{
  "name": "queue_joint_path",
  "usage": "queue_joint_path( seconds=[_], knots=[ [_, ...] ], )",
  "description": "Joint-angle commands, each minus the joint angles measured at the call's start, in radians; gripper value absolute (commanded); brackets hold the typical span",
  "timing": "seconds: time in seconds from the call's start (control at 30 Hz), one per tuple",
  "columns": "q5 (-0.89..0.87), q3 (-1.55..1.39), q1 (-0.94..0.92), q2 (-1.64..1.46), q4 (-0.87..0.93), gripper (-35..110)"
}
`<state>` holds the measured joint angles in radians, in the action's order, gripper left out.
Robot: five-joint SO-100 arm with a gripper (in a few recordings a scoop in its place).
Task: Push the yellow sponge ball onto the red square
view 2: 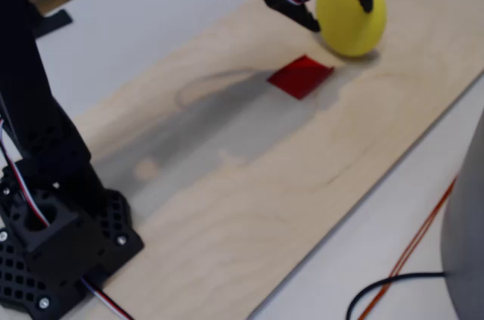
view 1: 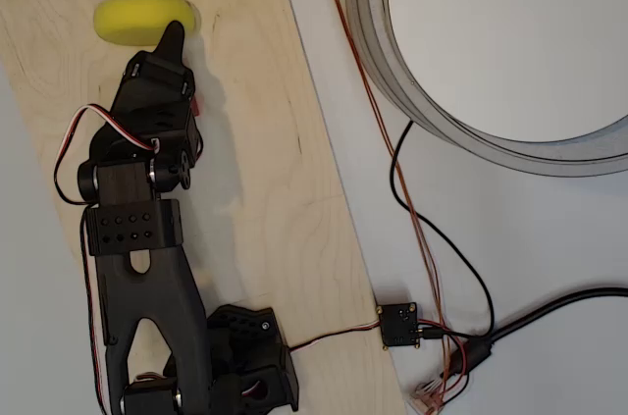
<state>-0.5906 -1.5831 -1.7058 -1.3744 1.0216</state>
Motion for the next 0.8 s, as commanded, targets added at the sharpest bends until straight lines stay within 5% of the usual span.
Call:
queue_joint_path(
  seconds=[0.0, 0.77],
  knots=[
    [-0.008, -0.025, -0.015, -0.092, 0.021, 25],
    [-0.005, -0.126, -0.041, -0.368, 0.21, 25]
  ],
)
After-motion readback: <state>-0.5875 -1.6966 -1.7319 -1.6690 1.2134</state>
